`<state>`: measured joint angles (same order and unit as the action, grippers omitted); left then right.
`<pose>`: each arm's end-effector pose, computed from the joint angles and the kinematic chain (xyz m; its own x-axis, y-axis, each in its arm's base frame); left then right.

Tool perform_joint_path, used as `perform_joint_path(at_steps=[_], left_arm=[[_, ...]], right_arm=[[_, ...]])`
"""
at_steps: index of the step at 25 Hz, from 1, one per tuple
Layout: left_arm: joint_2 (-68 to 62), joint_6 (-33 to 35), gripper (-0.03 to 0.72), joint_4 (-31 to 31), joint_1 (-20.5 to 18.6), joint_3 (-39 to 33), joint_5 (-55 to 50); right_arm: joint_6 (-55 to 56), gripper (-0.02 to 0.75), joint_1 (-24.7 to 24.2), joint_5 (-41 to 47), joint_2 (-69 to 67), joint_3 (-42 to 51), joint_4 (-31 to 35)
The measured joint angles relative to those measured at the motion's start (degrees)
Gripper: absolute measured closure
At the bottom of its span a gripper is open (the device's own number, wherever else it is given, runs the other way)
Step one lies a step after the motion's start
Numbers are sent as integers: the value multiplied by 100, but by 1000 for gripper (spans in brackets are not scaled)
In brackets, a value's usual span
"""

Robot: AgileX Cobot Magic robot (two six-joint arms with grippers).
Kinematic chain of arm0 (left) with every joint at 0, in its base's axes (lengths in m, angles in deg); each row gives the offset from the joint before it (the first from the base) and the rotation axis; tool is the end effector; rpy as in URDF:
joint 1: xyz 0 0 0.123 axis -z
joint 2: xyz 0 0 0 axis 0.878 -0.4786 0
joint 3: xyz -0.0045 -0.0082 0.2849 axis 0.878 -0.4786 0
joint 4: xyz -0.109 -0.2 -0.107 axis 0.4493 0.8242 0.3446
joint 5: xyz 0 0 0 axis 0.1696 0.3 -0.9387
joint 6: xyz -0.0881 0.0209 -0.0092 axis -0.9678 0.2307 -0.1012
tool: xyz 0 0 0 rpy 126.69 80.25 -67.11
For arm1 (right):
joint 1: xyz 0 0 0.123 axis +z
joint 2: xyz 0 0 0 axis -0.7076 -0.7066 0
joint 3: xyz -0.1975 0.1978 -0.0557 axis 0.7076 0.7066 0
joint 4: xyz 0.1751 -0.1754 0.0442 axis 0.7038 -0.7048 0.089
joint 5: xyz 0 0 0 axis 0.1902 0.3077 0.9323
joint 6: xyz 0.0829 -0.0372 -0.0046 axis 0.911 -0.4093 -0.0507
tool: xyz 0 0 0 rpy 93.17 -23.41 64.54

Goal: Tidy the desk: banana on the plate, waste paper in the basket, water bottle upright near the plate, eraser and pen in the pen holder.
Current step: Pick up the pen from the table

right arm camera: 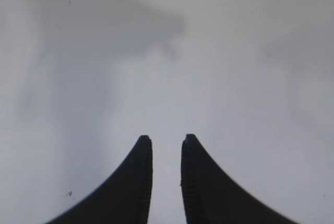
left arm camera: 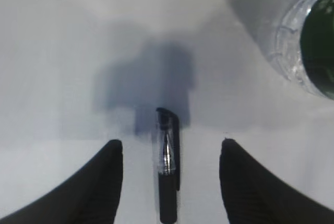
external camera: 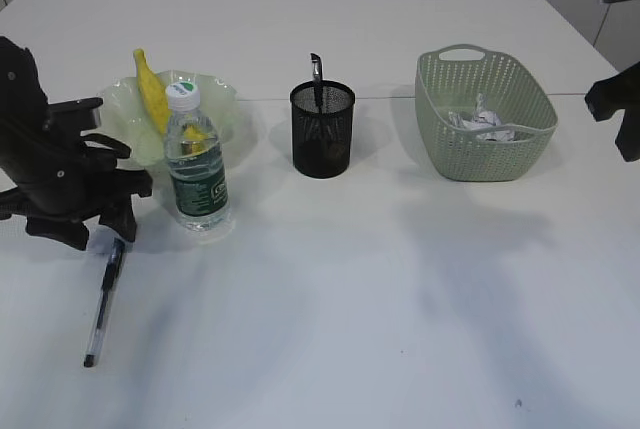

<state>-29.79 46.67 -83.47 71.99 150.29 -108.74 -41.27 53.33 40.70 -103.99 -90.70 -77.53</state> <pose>0.3587 -0.0727 0.1455 -0.9538 -0.1898 -0.2328 -0.1564 0.9755 -0.1546 0.2929 0.0311 0.3084 -0.9344 -0.1454 -0.3252 -0.1109 0.9863 -0.1222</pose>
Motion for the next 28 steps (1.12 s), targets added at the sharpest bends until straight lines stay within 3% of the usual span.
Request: perform_joint_path(at_steps=[28], left_arm=[[-510, -633, 282, -457, 155, 181, -159]], right_arm=[[0, 591, 0, 8, 0, 0, 0]])
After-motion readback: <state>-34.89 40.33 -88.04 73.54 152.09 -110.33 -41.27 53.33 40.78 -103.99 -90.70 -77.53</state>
